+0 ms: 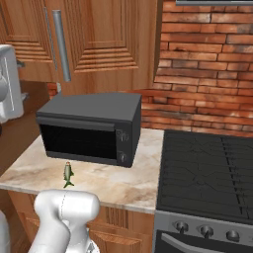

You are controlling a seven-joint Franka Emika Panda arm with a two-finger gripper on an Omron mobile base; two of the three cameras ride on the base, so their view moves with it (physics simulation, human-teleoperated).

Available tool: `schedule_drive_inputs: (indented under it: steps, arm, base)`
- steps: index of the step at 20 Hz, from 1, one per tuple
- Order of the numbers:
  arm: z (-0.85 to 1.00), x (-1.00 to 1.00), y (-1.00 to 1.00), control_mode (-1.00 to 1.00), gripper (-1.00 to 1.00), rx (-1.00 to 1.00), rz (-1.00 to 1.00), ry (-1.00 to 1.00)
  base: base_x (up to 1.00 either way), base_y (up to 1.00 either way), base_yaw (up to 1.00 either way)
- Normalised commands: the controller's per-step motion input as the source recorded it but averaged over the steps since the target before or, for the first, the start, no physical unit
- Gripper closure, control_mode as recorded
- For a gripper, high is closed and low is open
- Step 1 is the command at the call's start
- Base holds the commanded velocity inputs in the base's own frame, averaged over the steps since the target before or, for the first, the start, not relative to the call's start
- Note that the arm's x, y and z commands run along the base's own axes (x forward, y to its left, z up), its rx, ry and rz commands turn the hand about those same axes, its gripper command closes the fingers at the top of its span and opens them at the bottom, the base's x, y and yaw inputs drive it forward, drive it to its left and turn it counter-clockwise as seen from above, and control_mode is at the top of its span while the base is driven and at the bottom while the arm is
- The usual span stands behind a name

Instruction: Retrieve the tupperware from the cabinet, then place the raw meat into the tupperware to avoid contamination.

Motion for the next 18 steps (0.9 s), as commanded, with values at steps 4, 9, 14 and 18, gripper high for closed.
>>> schedule_drive_inputs:
  steps: [4, 9, 14, 18]
  arm:
    - [0.0, 0.31, 0.03, -1.0, -1.0, -0.03, -0.01, 0.0]
    - [0.0, 0.3, 0.07, -1.0, -1.0, -0.03, -0.02, 0.0]
    - [0.0, 0.22, 0.03, -1.0, -1.0, -0.02, -0.04, 0.0]
    - [0.0, 0.26, 0.0, -1.0, -1.0, -0.03, -0.06, 0.0]
  base:
    - [0.0, 0.0, 0.0]
    - [0.0, 0.0, 0.0]
    - [0.0, 0.0, 0.0]
    - [0.0, 0.0, 0.0]
